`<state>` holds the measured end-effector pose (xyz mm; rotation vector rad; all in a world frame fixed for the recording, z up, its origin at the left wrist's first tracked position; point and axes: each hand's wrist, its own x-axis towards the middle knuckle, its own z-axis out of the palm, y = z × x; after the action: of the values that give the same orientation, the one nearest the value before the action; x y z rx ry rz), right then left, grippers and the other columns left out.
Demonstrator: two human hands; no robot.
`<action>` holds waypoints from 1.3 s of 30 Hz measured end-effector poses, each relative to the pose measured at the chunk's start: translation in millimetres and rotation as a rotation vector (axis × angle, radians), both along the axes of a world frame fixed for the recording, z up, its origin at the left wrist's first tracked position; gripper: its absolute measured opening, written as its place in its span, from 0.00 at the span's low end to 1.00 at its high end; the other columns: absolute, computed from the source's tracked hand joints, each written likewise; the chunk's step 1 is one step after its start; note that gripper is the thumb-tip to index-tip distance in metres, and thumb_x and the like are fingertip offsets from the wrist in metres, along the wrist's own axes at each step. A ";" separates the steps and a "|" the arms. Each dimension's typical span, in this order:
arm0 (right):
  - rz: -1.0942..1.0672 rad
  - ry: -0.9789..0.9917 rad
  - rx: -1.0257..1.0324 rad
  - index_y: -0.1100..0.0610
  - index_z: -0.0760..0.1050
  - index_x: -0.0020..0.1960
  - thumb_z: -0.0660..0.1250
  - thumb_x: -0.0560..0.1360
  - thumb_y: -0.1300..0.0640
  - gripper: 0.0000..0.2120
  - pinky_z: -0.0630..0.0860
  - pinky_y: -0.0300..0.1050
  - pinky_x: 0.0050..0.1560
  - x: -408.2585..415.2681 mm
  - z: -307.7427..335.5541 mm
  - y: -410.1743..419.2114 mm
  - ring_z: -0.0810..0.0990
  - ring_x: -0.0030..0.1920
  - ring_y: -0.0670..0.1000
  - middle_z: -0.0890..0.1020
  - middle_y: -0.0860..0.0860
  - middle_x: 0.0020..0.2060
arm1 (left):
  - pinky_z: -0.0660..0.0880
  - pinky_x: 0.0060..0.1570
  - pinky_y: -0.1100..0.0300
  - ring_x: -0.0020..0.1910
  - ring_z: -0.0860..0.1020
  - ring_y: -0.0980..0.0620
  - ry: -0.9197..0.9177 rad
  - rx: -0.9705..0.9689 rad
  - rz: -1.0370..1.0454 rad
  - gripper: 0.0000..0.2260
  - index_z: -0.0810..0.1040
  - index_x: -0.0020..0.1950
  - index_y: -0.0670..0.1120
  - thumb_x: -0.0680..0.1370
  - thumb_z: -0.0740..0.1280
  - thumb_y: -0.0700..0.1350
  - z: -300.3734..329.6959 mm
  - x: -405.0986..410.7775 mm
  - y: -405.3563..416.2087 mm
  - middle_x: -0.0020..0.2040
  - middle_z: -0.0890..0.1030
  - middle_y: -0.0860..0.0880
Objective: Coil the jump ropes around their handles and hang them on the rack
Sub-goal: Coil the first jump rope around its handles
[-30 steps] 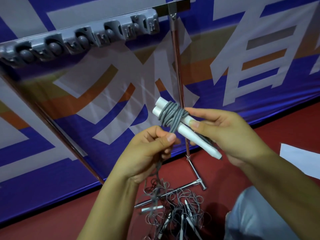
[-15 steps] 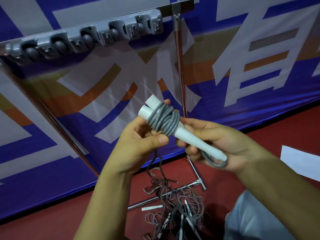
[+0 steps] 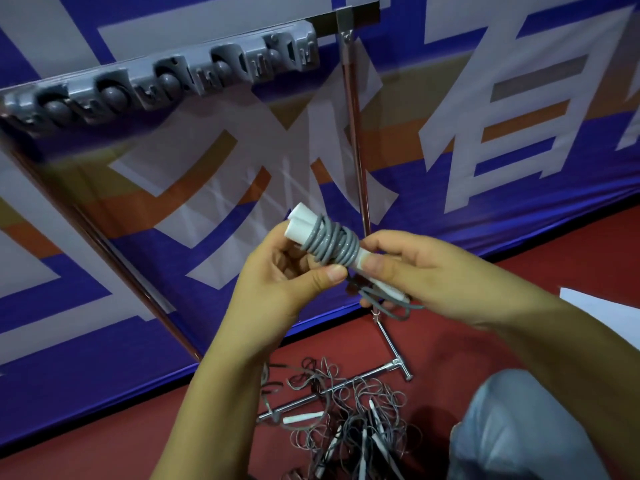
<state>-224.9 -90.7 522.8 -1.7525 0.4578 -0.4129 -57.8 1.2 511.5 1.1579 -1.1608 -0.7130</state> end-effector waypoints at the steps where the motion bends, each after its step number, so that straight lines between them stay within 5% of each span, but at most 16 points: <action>1: -0.024 0.011 -0.062 0.50 0.78 0.54 0.62 0.73 0.45 0.14 0.77 0.37 0.40 -0.3 -0.4 -1.0 0.84 0.42 0.46 0.84 0.52 0.43 | 0.76 0.44 0.65 0.44 0.80 0.53 -0.002 -0.004 0.024 0.15 0.81 0.45 0.54 0.65 0.73 0.37 -1.3 -2.9 0.3 0.42 0.82 0.51; 4: -0.111 0.036 -0.266 0.46 0.79 0.56 0.61 0.77 0.48 0.11 0.77 0.41 0.53 1.0 -3.4 -1.0 0.82 0.48 0.43 0.84 0.47 0.46 | 0.76 0.43 0.66 0.42 0.79 0.54 0.035 -0.029 0.071 0.14 0.77 0.49 0.50 0.66 0.73 0.37 -3.1 -13.4 -0.8 0.40 0.81 0.53; 12: -0.328 -0.041 -0.391 0.44 0.78 0.55 0.58 0.79 0.47 0.11 0.77 0.45 0.52 8.1 -19.0 10.0 0.81 0.49 0.43 0.84 0.47 0.46 | 0.74 0.39 0.70 0.34 0.77 0.62 0.107 -0.137 0.200 0.14 0.71 0.52 0.40 0.70 0.71 0.33 -6.2 -37.4 -2.0 0.32 0.78 0.57; 16: -0.286 -0.172 -0.245 0.45 0.75 0.52 0.62 0.75 0.45 0.09 0.78 0.40 0.52 7.0 -20.5 11.2 0.82 0.49 0.40 0.84 0.43 0.45 | 0.75 0.38 0.69 0.35 0.78 0.59 0.162 -0.174 0.230 0.14 0.69 0.50 0.41 0.69 0.70 0.34 -2.1 -44.5 -4.1 0.33 0.79 0.54; 19: -0.260 -0.206 -0.179 0.47 0.74 0.52 0.73 0.71 0.56 0.13 0.79 0.43 0.51 3.4 -22.9 8.0 0.83 0.48 0.44 0.83 0.45 0.45 | 0.73 0.35 0.70 0.31 0.76 0.62 0.187 -0.182 0.277 0.13 0.68 0.48 0.42 0.70 0.69 0.32 -1.4 -45.5 -5.7 0.29 0.77 0.57; 23: -0.309 -0.245 -0.150 0.45 0.76 0.50 0.76 0.67 0.63 0.19 0.80 0.52 0.52 4.1 -28.2 10.8 0.83 0.49 0.48 0.83 0.49 0.46 | 0.73 0.35 0.70 0.31 0.76 0.62 0.171 -0.189 0.296 0.12 0.69 0.48 0.43 0.71 0.70 0.32 -2.8 -52.5 -4.3 0.29 0.77 0.56; 29: -0.409 -0.355 -0.063 0.46 0.78 0.47 0.75 0.67 0.66 0.17 0.78 0.37 0.46 9.0 -28.8 19.0 0.84 0.47 0.45 0.85 0.49 0.44 | 0.73 0.35 0.69 0.30 0.75 0.62 0.152 -0.198 0.336 0.13 0.68 0.48 0.42 0.72 0.70 0.34 -1.5 -56.9 -6.4 0.29 0.76 0.57; 32: -0.414 -0.375 0.073 0.48 0.79 0.46 0.74 0.67 0.68 0.16 0.75 0.34 0.35 7.8 -26.4 20.6 0.83 0.38 0.44 0.85 0.49 0.39 | 0.74 0.36 0.68 0.32 0.77 0.60 0.202 -0.144 0.258 0.14 0.69 0.49 0.42 0.71 0.72 0.34 3.4 -52.0 -3.8 0.32 0.78 0.55; 39: -0.318 -0.359 0.151 0.48 0.79 0.48 0.72 0.63 0.57 0.14 0.72 0.36 0.29 2.2 -22.0 18.6 0.79 0.31 0.47 0.83 0.49 0.34 | 0.73 0.33 0.66 0.32 0.76 0.57 0.341 -0.039 0.120 0.14 0.71 0.49 0.42 0.67 0.70 0.35 9.2 -38.3 4.5 0.35 0.79 0.50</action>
<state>-222.7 -72.1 500.8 -1.4226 0.4940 -0.8797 -96.1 5.8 520.7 1.0177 -0.8091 -0.7575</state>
